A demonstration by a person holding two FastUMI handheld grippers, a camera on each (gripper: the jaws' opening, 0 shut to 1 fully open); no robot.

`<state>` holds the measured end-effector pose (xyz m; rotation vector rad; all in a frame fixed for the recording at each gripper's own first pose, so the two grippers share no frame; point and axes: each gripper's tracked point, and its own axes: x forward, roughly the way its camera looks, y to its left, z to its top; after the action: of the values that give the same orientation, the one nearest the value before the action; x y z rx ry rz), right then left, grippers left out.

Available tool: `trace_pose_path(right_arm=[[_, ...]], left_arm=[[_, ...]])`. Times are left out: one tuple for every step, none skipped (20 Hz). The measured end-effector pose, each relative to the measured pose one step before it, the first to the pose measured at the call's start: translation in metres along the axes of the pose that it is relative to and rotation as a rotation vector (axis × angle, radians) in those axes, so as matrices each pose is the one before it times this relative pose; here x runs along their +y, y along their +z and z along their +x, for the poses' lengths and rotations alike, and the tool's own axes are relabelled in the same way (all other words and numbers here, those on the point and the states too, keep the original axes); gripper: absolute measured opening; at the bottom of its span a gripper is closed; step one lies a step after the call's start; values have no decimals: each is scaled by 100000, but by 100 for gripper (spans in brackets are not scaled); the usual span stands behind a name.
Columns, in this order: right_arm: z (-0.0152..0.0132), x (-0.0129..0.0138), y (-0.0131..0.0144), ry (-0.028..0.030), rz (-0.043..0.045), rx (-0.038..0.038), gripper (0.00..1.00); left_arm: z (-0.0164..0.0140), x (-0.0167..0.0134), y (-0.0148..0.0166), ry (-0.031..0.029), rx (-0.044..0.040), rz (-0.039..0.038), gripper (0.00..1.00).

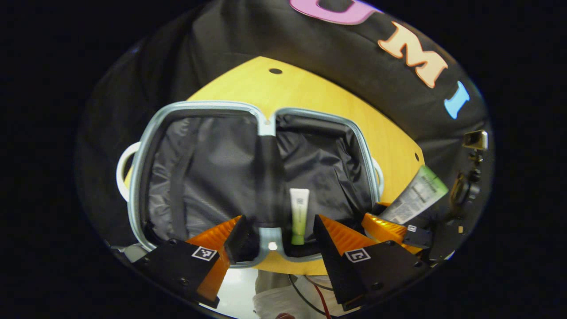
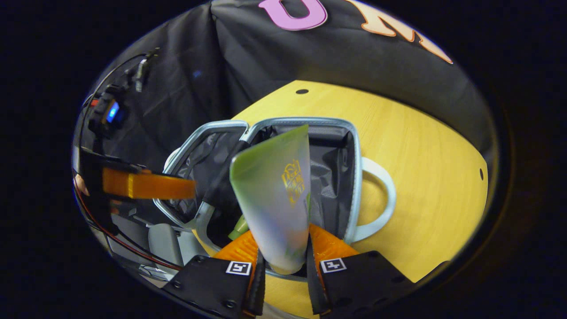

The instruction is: First open the suitcase, pack the skin care products into it, and then close the suitcase.

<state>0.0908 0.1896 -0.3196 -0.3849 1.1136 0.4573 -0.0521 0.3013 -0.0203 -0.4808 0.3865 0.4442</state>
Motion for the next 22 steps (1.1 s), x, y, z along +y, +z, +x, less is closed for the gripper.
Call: trace_pose_path(right_arm=[[600, 19, -316, -355, 97, 2296, 42], [724, -75, -327, -724, 509, 2407, 42], [543, -196, -333, -945, 330, 2180, 42], [606, -249, -349, -1245, -20, 1765, 38], [691, -148, -428, -1265, 324, 1813, 38], [393, -185, -426, -1179, 726, 2209, 38], [495, -137, -381, -909, 594, 2038, 42], [370, -237, -230, -1296, 489, 1157, 38], [189, -191, -355, -842, 476, 1117, 38], [84, -127, -261, -581, 624, 1016, 43], [-90, -83, -248, -94, 377, 921, 44], [-172, 55, 2, 170, 460, -407, 42], [-376, 268, 87, 576, 570, -668, 43], [-387, 205, 153, 1142, 771, -1223, 43], [-645, 209, 261, 1240, 904, -1690, 46], [-713, 471, 416, 2512, 1001, -2440, 59], [-836, 476, 554, 2302, 730, -3168, 73], [-1145, 355, 695, 2495, 344, -4026, 86], [-648, -200, 800, 198, 817, -4521, 100], [-739, -587, 899, -1313, 1244, -4730, 99], [-1082, -839, 961, -1319, 2189, -3940, 99], [-936, -896, 862, -1498, 2496, -3397, 94]], left_arm=[[-742, 1772, 630, 2473, -2284, -2045, 89], [-717, 1714, 534, 2535, -1719, -2436, 89], [-577, 1921, 744, 2319, -1628, -2529, 89], [-391, 1972, 541, 2303, -1285, -2679, 89], [-34, 1977, 374, 2378, -637, -3007, 89], [-99, 1881, 438, 2476, -262, -3056, 89], [-260, 2015, 462, 2634, -561, -2406, 89], [-30, 1958, 636, 2778, -975, -1751, 89], [0, 1596, 349, 2396, -1184, -1332, 89], [153, 1630, 479, 1727, -859, -1285, 89], [258, 1259, 652, 1444, -547, -1028, 89], [444, 1107, 471, 1484, -28, -785, 89], [615, 932, 185, 1520, -191, -410, 89], [414, 921, 168, 1964, -20, -579, 89], [515, 661, 189, 1290, -572, -824, 89], [412, 405, 260, 170, -448, -1190, 89], [384, 262, 59, -670, -7, -1003, 89], [586, 180, 61, -447, 165, -651, 93], [343, 505, -210, 778, 312, -232, 89], [841, 520, 62, 700, 170, -27, 89], [828, 243, -61, 418, 273, -984, 88], [546, 11, -72, -955, 775, -1633, 85]])
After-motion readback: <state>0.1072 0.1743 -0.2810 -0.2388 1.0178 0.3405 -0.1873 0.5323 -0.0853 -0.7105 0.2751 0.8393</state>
